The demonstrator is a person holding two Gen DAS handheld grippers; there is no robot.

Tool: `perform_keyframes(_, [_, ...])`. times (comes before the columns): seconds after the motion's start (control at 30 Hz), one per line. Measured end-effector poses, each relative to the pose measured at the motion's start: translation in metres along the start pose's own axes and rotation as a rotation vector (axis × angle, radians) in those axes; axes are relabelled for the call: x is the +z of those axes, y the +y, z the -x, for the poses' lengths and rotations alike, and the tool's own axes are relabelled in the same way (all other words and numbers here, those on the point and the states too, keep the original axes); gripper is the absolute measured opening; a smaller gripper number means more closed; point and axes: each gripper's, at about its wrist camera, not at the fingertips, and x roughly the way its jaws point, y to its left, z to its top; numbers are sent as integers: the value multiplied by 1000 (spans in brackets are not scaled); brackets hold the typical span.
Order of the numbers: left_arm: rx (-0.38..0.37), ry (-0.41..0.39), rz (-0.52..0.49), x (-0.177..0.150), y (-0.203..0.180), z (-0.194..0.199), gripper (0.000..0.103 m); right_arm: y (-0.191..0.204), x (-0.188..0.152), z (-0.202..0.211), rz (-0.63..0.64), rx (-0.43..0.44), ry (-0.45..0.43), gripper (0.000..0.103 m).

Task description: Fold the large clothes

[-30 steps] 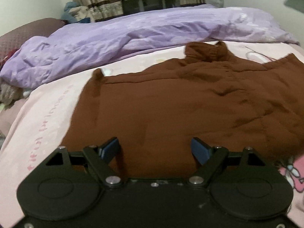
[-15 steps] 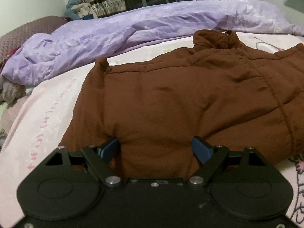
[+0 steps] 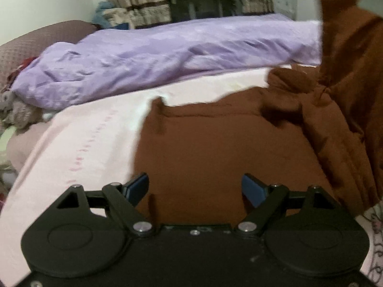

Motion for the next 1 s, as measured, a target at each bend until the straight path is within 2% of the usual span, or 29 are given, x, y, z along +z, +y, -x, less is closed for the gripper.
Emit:
perform_keyframes(0.17, [68, -6, 53, -1, 53, 6, 86, 96, -9, -25, 149, 106, 11, 31])
perform_keyframes(0.23, [81, 5, 80, -6, 71, 6, 86, 122, -23, -37, 189, 115, 34, 31])
perform_keyframes(0.3, [87, 22, 106, -13, 87, 3, 86, 146, -50, -51, 266, 90, 81, 31])
perform_keyframes(0.4, [76, 63, 126, -25, 97, -8, 86, 162, -92, -70, 325, 45, 177, 31])
perform_keyframes(0.47, [64, 87, 131, -31, 100, -17, 86, 170, -114, -77, 326, 47, 251, 31])
perform_keyframes(0.57, [66, 114, 126, -41, 98, -29, 85, 179, -134, -79, 335, 20, 270, 31])
perform_keyframes(0.67, [32, 123, 165, -44, 103, -35, 85, 178, -135, -72, 312, 20, 279, 32])
perform_keyframes(0.87, [39, 116, 159, -45, 99, -35, 86, 169, -139, -78, 274, 46, 298, 36])
perform_keyframes(0.97, [29, 114, 175, -38, 101, -30, 86, 178, -127, -70, 295, 53, 276, 46])
perform_keyframes(1.0, [28, 105, 175, -36, 100, -26, 85, 180, -121, -65, 303, 58, 260, 56])
